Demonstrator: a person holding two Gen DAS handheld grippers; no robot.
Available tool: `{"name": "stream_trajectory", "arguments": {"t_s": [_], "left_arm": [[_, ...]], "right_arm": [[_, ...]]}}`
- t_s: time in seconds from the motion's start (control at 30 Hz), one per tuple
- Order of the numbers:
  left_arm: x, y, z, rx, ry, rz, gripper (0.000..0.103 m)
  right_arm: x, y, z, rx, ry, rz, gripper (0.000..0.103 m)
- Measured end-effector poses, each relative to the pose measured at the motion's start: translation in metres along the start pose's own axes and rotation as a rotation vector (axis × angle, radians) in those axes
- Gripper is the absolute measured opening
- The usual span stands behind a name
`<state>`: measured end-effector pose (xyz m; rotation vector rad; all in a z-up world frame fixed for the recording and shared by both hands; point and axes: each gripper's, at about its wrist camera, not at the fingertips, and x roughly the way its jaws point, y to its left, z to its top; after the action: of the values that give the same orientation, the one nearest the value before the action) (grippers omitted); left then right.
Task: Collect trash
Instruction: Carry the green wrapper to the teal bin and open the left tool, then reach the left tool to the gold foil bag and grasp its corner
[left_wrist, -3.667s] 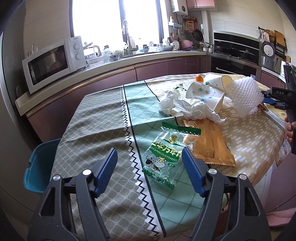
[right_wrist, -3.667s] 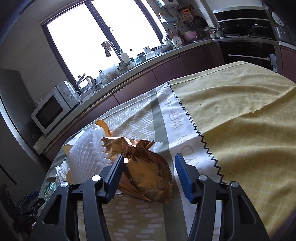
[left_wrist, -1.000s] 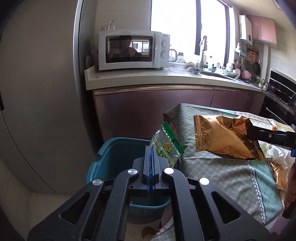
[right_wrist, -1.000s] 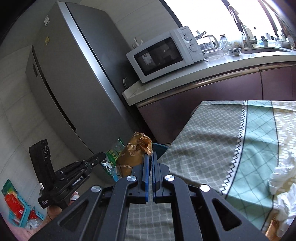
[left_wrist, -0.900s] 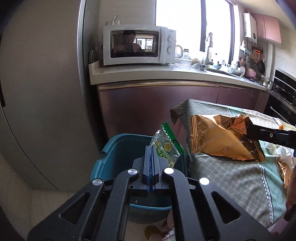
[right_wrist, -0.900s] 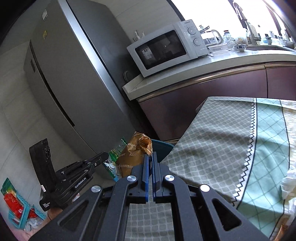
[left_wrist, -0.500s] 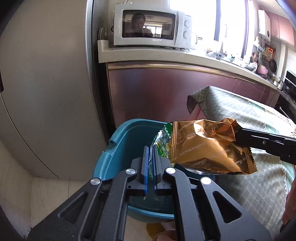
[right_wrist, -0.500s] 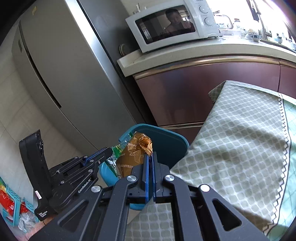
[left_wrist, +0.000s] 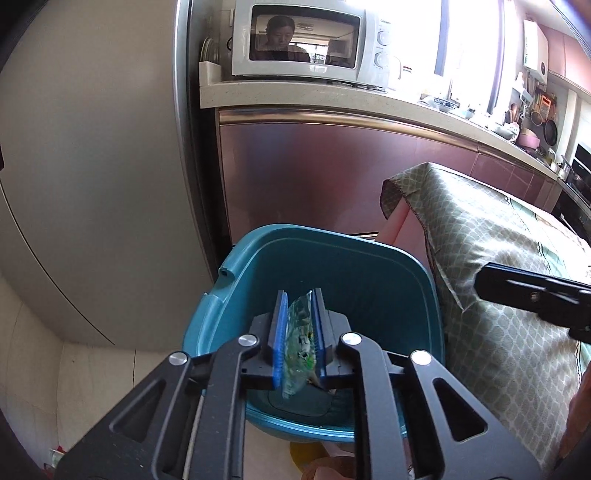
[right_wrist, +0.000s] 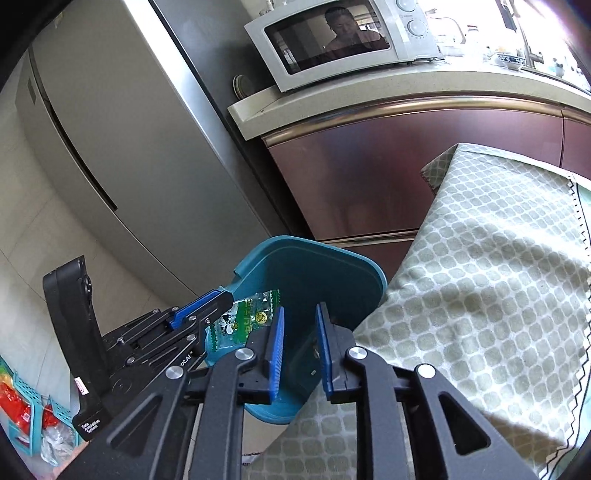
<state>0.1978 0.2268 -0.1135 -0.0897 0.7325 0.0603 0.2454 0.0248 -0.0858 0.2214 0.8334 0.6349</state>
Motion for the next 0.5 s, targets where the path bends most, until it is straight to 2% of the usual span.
{"name": "stream_trajectory", "arguments": {"t_s": [0.1,0.17,0.3,0.4,0.5], "left_arm": [[-0.006,-0.006,-0.003,0.013,-0.008,-0.013,0.016],[-0.008,-0.009,-0.005,0.027,-0.008,-0.008,0.025],[-0.012,-0.015,-0.006,0.023,-0.006,-0.008,0.024],[-0.029,-0.026,-0.006,0.04,-0.05,-0.034,0.025],[-0.052,-0.045,-0.005,0.065,-0.101,-0.088,0.032]], "right_arm": [[-0.016,-0.002,-0.006,-0.009,-0.017,0.013,0.018],[-0.028,-0.003,-0.01,-0.018,-0.029,0.025,0.022],[-0.058,-0.006,-0.019,-0.036,-0.062,0.03,0.023],[-0.086,-0.009,-0.03,-0.053,-0.099,0.029,0.025],[-0.115,-0.014,-0.042,-0.072,-0.144,0.011,0.027]]}}
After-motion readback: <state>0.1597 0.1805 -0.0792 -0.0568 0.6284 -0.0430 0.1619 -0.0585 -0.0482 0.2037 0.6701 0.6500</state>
